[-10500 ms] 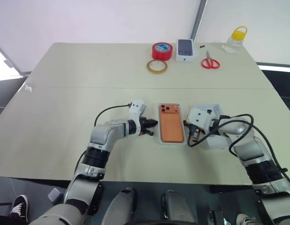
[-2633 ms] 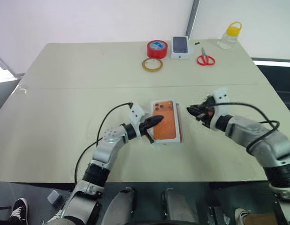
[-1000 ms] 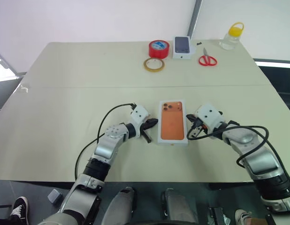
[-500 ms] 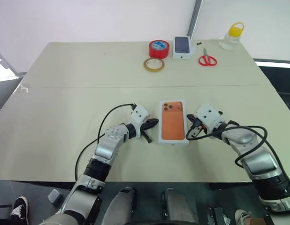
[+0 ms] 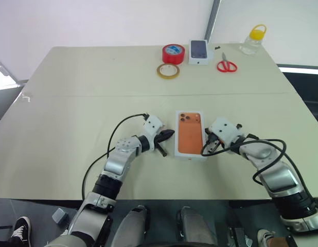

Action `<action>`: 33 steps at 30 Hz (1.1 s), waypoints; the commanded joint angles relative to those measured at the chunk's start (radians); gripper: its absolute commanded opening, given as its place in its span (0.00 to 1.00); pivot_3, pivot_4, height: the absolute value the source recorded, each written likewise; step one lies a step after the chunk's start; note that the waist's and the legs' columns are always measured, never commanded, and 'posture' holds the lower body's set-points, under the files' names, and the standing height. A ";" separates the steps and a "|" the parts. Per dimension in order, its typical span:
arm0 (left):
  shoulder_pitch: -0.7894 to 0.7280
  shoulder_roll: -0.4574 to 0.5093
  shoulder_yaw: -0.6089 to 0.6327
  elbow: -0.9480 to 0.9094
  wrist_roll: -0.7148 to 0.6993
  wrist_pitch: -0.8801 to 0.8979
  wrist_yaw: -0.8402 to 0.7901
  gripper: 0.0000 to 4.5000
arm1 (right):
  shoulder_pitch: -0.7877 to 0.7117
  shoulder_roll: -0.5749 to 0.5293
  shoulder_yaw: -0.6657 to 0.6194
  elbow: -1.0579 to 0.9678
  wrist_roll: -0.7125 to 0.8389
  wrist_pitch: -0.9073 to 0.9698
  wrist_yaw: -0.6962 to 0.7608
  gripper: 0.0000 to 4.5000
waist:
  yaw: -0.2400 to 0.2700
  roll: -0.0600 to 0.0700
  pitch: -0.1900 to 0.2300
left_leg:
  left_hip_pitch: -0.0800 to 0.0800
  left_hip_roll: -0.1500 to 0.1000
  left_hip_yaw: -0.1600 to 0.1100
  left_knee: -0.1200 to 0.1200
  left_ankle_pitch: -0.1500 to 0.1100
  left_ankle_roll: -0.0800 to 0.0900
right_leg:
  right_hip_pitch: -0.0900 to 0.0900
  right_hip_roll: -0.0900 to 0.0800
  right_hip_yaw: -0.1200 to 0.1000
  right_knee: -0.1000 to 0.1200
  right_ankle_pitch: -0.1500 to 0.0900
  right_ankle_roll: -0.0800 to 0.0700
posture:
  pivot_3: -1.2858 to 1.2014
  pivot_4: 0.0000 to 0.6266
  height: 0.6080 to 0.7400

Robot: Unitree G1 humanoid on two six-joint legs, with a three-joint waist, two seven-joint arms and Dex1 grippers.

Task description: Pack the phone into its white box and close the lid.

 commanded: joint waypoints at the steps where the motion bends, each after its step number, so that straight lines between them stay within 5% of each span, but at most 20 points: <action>1: 0.000 -0.010 -0.032 -0.046 0.007 -0.025 -0.003 0.00 | -0.024 0.020 0.028 -0.018 -0.015 -0.012 0.015 0.01 | 0.000 0.000 0.000 | 0.000 0.000 0.000 0.000 0.000 0.000 | 0.000 0.000 0.000 0.000 0.000 0.000 | 0.52 0.24 1.00; 17: -0.113 -0.014 0.086 -0.013 -0.090 0.006 0.017 0.00 | -0.110 0.023 -0.176 -0.007 0.116 -0.040 0.074 0.01 | -0.001 0.000 0.000 | 0.000 0.000 0.000 0.000 0.002 -0.003 | 0.000 0.000 0.000 0.001 0.000 0.000 | 0.52 0.24 1.00; 27: -0.171 -0.034 -0.044 0.237 0.065 -0.073 0.030 0.00 | 0.001 -0.005 -0.004 -0.054 0.053 -0.052 0.158 0.01 | -0.001 0.000 -0.001 | 0.000 0.000 0.000 0.001 0.002 -0.003 | 0.000 0.001 0.000 0.001 0.000 0.000 | 0.52 0.24 1.00; 33: -0.118 -0.005 -0.035 0.195 0.030 -0.022 -0.023 0.00 | 0.014 0.010 -0.011 -0.075 0.094 0.046 0.164 0.01 | -0.005 -0.003 -0.010 | 0.008 0.001 0.000 0.000 0.000 0.000 | 0.008 0.001 0.000 0.000 0.000 0.000 | 0.52 0.24 1.00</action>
